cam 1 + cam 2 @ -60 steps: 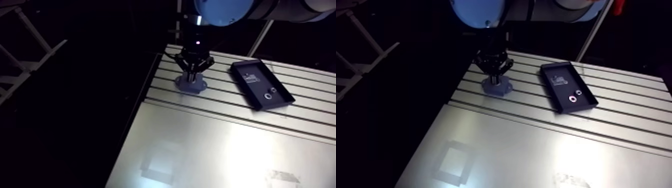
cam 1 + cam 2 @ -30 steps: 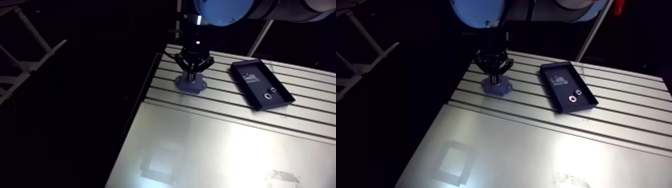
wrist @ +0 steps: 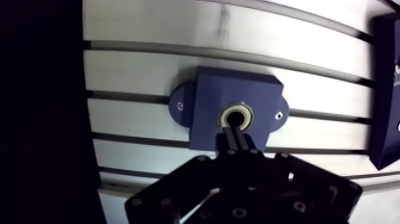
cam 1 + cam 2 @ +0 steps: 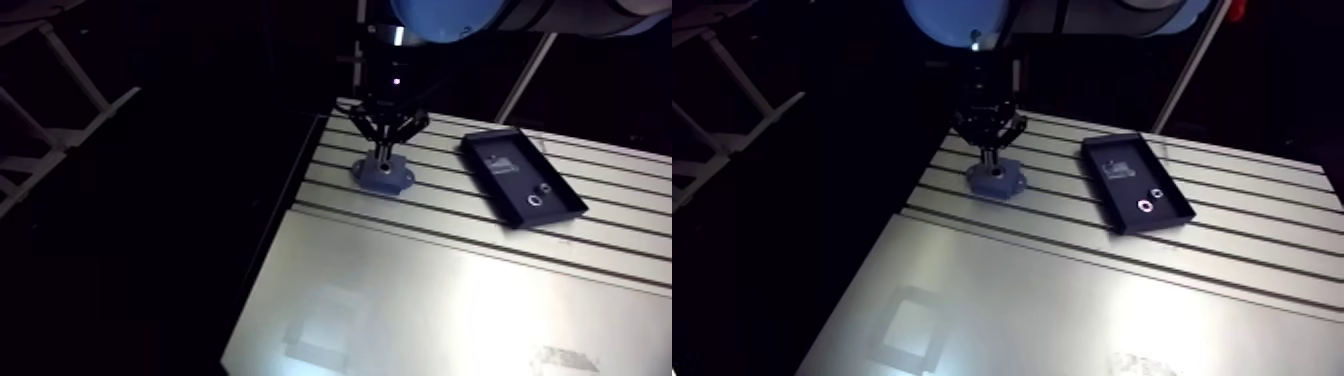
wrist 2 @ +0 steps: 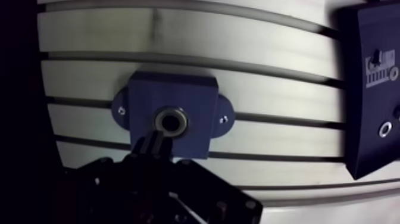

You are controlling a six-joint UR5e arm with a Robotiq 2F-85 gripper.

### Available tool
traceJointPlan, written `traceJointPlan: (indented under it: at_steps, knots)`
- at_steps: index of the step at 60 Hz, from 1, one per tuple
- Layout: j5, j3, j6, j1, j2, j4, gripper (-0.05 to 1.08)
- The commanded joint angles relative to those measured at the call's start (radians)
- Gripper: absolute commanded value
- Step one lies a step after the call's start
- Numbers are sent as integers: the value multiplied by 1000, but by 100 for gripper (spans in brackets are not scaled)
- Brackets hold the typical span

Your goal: Pick up the bearing and press it into the housing until flush.

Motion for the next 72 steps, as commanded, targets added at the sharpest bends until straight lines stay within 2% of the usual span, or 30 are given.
traceJointPlan:
  at_steps: [1, 5, 7, 8, 9, 10, 11, 12, 13, 14, 15, 16, 17, 18, 19, 21, 28, 32, 41, 45, 47, 60, 72]
  knots:
    - [-15, -5, 0, 0, -39, 30, 98]
    - [-16, -6, 0, -2, -53, 44, 97]
    - [-18, -12, 0, -9, -68, 70, 90]
    - [-18, -12, 0, -9, -68, 70, 90]
    - [-18, -15, 0, -9, -77, 84, 82]
    - [-18, -15, 0, -9, -77, 84, 82]
    - [-20, -18, 0, -13, -86, 99, 69]
    - [-20, -18, 0, -13, -86, 99, 69]
    - [-23, -20, 0, -18, -96, 112, 51]
    - [-23, -20, 0, -18, -96, 112, 51]
    - [-28, -22, 0, -26, -107, 124, 37]
    - [-28, -22, 0, -26, -107, 124, 37]
    - [-30, -25, -1, -32, -119, 139, 20]
    - [-30, -25, -1, -32, -119, 139, 20]
    - [-31, -31, -2, -40, -129, 158, 4]
    - [-32, -40, -7, -44, -138, 181, 1]
    - [-27, -56, -57, -57, -174, 243, 0]
    - [-26, -73, -88, -87, -214, 288, 0]
    - [-28, -102, -92, -119, -249, 373, 0]
    - [-30, -111, -93, -152, -265, 402, 0]
    - [-29, -122, -102, -185, -282, 427, 0]
    - [-26, -148, -161, -261, -318, 461, 0]
    - [-18, -152, -195, -276, -331, 460, 1]
